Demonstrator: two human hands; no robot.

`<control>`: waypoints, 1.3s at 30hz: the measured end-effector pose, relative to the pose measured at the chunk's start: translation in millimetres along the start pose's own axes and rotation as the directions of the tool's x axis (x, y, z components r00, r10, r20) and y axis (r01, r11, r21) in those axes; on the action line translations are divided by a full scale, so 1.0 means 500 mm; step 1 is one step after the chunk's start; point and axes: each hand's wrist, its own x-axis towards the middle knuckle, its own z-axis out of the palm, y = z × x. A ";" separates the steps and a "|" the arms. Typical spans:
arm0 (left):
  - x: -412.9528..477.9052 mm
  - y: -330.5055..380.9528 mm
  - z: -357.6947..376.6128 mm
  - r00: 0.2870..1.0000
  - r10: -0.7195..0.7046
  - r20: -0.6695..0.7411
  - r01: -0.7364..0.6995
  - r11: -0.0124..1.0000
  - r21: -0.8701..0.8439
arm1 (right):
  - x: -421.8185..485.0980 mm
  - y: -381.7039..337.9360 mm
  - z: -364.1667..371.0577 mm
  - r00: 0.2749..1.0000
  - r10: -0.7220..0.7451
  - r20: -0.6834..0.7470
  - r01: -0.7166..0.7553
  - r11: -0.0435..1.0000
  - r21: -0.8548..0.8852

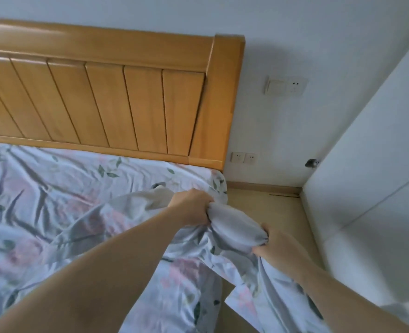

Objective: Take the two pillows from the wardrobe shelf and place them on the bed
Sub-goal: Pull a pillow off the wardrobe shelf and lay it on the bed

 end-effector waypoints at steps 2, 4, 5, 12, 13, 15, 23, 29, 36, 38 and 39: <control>-0.005 -0.041 -0.002 0.998 -0.039 -0.056 0.039 0.999 0.008 | 0.037 -0.028 0.011 0.999 -0.042 -0.025 0.040 0.998 -0.053; -0.010 -0.075 -0.005 0.990 -0.086 -0.112 0.087 0.996 0.006 | 0.070 -0.050 0.024 0.992 -0.089 -0.086 0.081 0.993 -0.090; -0.012 -0.098 -0.009 0.982 -0.119 -0.146 0.120 0.993 -0.001 | 0.093 -0.066 0.033 0.987 -0.118 -0.107 0.106 0.988 -0.109; 0.015 -0.211 -0.055 0.895 -0.297 -0.333 0.300 0.953 -0.044 | 0.254 -0.178 0.037 0.938 -0.326 -0.118 0.297 0.932 -0.209; 0.026 -0.224 -0.063 0.883 -0.318 -0.345 0.321 0.946 -0.049 | 0.280 -0.189 0.034 0.929 -0.353 -0.108 0.324 0.920 -0.220; 0.050 -0.249 -0.076 0.856 -0.368 -0.363 0.369 0.927 -0.069 | 0.338 -0.213 0.026 0.907 -0.412 -0.085 0.383 0.893 -0.235; 0.159 -0.331 -0.116 0.783 -0.537 -0.315 0.539 0.837 -0.087 | 0.534 -0.292 0.007 0.883 -0.467 0.042 0.467 0.866 -0.177; 0.203 -0.376 -0.126 0.741 -0.603 -0.294 0.602 0.791 -0.104 | 0.616 -0.332 0.013 0.882 -0.458 0.113 0.470 0.875 -0.119; 0.199 -0.432 -0.157 0.722 -0.620 -0.308 0.635 0.770 -0.062 | 0.650 -0.389 0.037 0.866 -0.486 0.116 0.497 0.861 -0.103; 0.180 -0.453 -0.164 0.710 -0.622 -0.329 0.643 0.764 -0.056 | 0.648 -0.417 0.052 0.856 -0.506 0.108 0.516 0.849 -0.110; 0.170 -0.463 -0.166 0.707 -0.621 -0.339 0.642 0.764 -0.060 | 0.645 -0.430 0.060 0.850 -0.517 0.103 0.527 0.843 -0.112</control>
